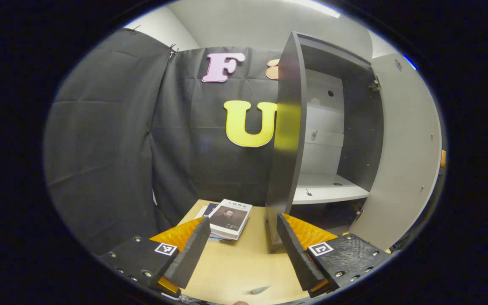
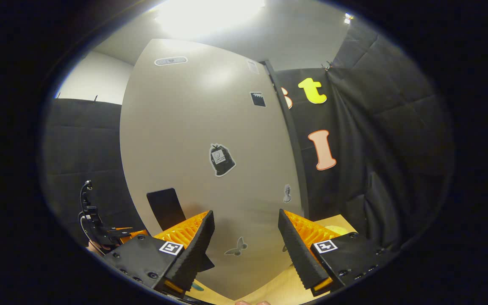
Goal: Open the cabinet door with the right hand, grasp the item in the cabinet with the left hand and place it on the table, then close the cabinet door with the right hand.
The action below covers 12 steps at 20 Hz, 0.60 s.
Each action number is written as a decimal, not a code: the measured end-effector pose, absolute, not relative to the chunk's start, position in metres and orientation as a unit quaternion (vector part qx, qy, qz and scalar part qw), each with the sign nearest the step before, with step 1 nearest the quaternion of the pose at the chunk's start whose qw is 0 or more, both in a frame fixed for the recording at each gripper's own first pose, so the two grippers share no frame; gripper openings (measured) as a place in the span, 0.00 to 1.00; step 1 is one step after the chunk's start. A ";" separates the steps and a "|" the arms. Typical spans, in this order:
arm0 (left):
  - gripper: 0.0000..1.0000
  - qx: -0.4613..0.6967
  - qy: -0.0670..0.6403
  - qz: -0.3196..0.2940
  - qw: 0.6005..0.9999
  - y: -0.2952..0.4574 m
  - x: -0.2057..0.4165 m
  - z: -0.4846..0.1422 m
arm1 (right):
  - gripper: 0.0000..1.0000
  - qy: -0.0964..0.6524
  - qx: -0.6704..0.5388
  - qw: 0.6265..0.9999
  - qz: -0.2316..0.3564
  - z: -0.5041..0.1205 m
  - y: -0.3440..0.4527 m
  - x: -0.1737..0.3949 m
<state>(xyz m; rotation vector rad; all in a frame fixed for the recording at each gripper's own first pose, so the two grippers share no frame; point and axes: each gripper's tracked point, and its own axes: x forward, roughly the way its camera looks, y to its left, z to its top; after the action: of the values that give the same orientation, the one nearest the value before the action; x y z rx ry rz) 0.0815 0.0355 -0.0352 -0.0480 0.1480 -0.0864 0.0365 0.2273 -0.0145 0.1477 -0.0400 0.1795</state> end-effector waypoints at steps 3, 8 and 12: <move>0.96 -0.032 0.080 -0.039 0.995 0.038 0.082 -0.041 | 0.96 -0.004 0.051 0.991 0.123 -0.019 0.253 0.061; 0.94 -0.034 0.076 -0.025 0.996 0.047 0.079 -0.034 | 0.97 0.024 0.052 0.983 0.175 -0.035 0.287 0.081; 0.98 -0.025 0.078 -0.010 0.997 0.050 0.077 -0.035 | 0.97 0.050 0.028 0.986 0.159 -0.048 0.270 0.093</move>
<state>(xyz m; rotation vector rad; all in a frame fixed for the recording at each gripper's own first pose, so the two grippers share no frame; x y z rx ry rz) 0.0768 0.0496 -0.0350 -0.0503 0.1570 -0.0203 0.0927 0.2701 -0.0482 0.0570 0.1007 0.3204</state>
